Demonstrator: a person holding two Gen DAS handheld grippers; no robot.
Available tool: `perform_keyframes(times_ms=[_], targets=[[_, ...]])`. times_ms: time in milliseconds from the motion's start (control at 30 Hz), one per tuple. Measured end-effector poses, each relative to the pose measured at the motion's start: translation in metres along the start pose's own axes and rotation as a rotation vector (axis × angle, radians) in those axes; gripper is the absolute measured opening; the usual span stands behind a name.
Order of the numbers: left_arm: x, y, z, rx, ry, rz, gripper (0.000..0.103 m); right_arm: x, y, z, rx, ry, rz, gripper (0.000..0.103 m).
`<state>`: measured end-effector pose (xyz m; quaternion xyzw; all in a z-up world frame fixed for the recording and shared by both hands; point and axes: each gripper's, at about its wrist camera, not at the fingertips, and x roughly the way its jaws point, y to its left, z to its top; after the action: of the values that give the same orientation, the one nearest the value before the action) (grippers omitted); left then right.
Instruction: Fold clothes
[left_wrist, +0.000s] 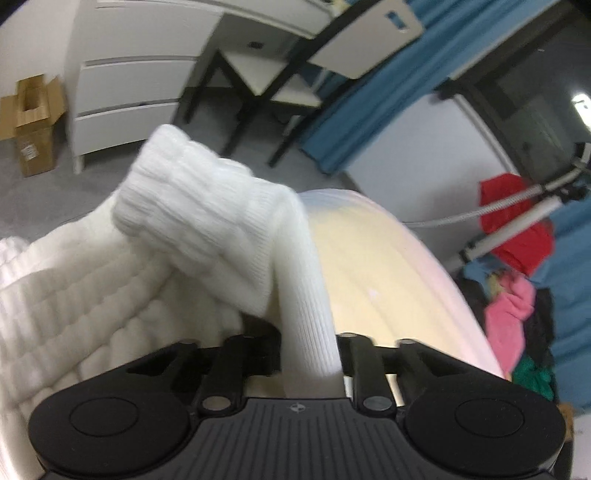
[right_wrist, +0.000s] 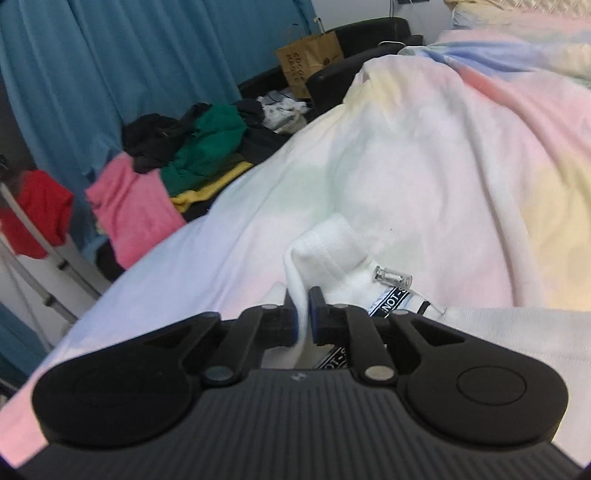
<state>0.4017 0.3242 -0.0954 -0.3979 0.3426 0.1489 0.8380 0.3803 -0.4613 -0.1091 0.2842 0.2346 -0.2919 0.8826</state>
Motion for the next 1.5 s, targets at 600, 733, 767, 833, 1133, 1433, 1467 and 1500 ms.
perform_keyframes(times_ms=[600, 733, 767, 833, 1133, 1433, 1467, 1500], targets=[[-0.163, 0.112, -0.121, -0.284, 0.018, -0.235, 0.089, -0.133, -0.196, -0.062, 0.530, 0.184, 0.374, 0.064], [-0.143, 0.125, -0.127, -0.330, 0.082, -0.292, 0.089, -0.123, -0.200, -0.065, 0.543, 0.234, 0.459, 0.064], [-0.134, 0.127, -0.127, -0.336, 0.096, -0.295, 0.089, -0.117, -0.197, -0.067, 0.551, 0.251, 0.485, 0.064], [-0.117, 0.129, -0.126, -0.344, 0.103, -0.294, 0.086, -0.104, -0.190, -0.073, 0.569, 0.283, 0.507, 0.064], [-0.079, 0.116, -0.112, -0.264, -0.074, -0.267, 0.055, -0.066, -0.162, -0.074, 0.536, 0.238, 0.444, 0.057], [-0.098, 0.110, -0.117, -0.271, -0.145, -0.261, 0.016, -0.052, -0.146, -0.061, 0.466, 0.127, 0.367, 0.013], [-0.103, 0.109, -0.116, -0.273, -0.147, -0.270, 0.015, -0.051, -0.144, -0.060, 0.458, 0.114, 0.359, 0.011], [-0.109, 0.108, -0.116, -0.276, -0.147, -0.282, 0.014, -0.054, -0.144, -0.057, 0.458, 0.104, 0.363, 0.010]])
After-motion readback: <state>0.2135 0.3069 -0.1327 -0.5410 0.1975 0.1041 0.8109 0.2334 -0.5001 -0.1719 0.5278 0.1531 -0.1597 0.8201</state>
